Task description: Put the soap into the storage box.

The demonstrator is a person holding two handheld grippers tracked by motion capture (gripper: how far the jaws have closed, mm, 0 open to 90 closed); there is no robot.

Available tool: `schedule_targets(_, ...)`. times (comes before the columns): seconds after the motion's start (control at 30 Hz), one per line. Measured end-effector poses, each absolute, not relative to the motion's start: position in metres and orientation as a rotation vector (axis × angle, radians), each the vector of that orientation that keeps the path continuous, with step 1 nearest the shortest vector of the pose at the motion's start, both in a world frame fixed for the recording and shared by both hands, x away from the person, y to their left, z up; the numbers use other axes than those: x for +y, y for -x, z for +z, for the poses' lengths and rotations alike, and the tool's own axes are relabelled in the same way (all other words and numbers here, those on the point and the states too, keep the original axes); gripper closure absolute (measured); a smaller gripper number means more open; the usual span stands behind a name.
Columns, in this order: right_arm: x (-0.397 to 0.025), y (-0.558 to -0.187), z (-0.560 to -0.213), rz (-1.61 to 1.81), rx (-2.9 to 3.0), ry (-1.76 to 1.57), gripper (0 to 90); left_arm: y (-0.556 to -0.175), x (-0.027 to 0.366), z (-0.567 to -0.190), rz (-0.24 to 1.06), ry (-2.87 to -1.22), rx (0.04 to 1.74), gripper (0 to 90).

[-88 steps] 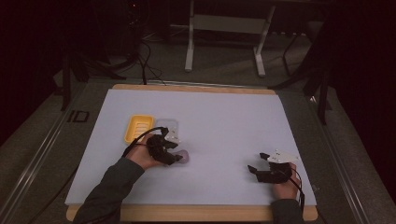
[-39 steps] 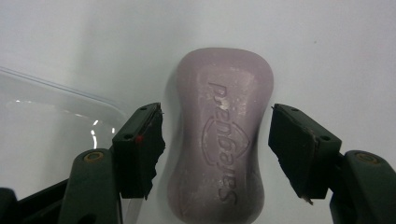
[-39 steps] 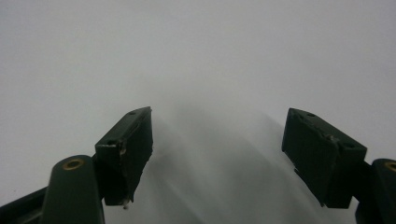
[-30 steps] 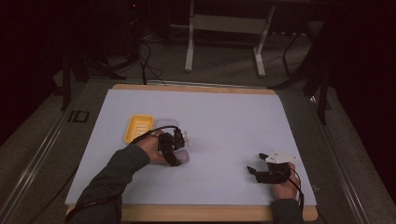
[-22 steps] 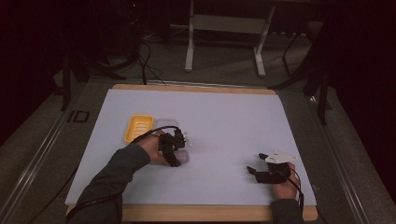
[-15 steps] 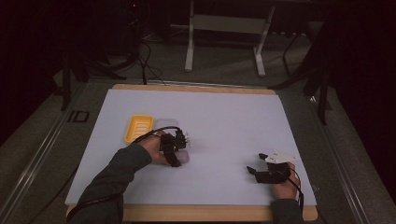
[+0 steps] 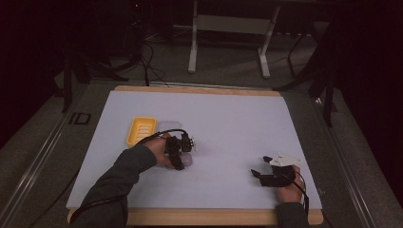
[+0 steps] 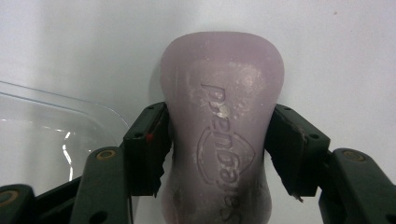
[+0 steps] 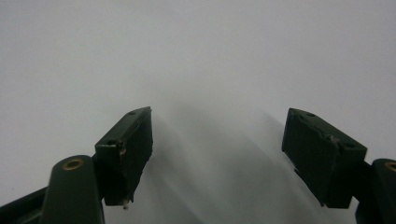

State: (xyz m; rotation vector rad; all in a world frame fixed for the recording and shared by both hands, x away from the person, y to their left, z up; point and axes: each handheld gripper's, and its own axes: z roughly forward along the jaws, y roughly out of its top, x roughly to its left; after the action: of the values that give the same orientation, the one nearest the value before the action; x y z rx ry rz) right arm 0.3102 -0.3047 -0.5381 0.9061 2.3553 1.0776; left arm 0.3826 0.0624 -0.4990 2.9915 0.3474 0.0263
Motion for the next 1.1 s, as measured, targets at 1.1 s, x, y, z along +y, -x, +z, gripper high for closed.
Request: schedule_targets(1.1,-0.305,-0.31,-0.538,1.077,2.354,-0.908,24.3,-0.388,0.069,-0.496,0.005,-3.012,0.354,49.7)
